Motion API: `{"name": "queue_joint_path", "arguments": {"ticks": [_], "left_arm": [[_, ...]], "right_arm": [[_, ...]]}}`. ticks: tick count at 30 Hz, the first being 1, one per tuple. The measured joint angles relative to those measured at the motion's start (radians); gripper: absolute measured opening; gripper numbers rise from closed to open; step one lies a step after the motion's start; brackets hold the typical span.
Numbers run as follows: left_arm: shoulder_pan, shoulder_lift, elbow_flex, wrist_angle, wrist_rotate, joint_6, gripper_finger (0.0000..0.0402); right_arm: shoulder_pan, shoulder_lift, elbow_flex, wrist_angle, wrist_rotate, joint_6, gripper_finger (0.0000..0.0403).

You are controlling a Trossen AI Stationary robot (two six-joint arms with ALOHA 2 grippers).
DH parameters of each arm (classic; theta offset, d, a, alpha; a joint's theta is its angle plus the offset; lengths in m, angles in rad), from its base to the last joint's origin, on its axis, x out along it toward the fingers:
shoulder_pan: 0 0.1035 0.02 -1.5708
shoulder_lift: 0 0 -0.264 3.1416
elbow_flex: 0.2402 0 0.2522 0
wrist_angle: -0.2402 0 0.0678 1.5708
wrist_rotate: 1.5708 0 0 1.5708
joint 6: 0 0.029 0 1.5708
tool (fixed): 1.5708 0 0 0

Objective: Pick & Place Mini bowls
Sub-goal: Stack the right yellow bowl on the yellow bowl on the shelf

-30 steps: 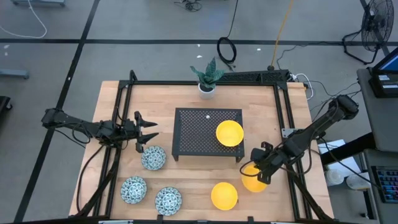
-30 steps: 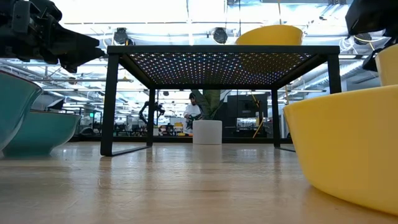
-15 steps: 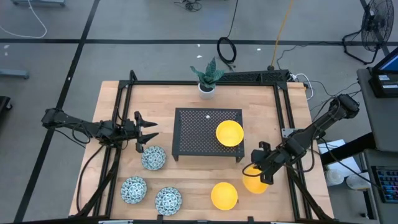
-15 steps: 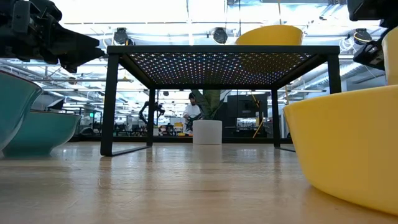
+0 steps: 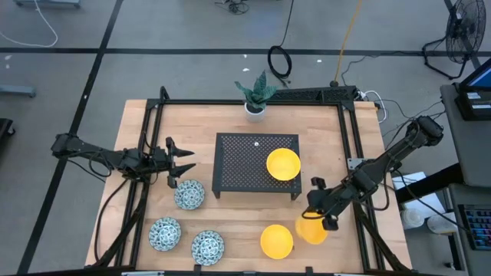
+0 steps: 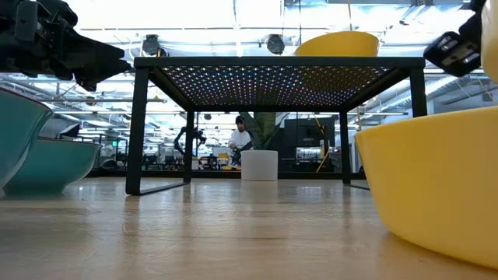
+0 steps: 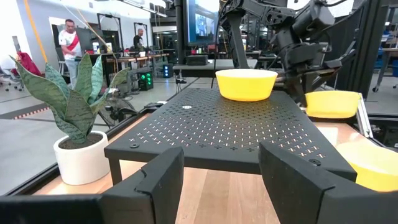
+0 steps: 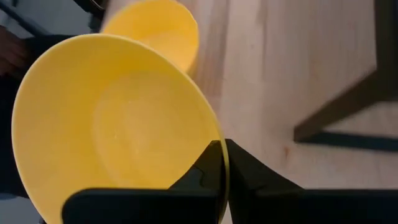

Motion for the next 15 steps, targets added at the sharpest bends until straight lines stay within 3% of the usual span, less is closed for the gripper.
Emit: {"name": "queue_joint_path", "arguments": {"ticks": [15], "left_arm": [[0.000, 0.000, 0.000, 0.000, 0.000, 0.000, 0.0212]], "right_arm": [[0.000, 0.000, 0.000, 0.165, 0.005, -0.156, 0.0000]]}}
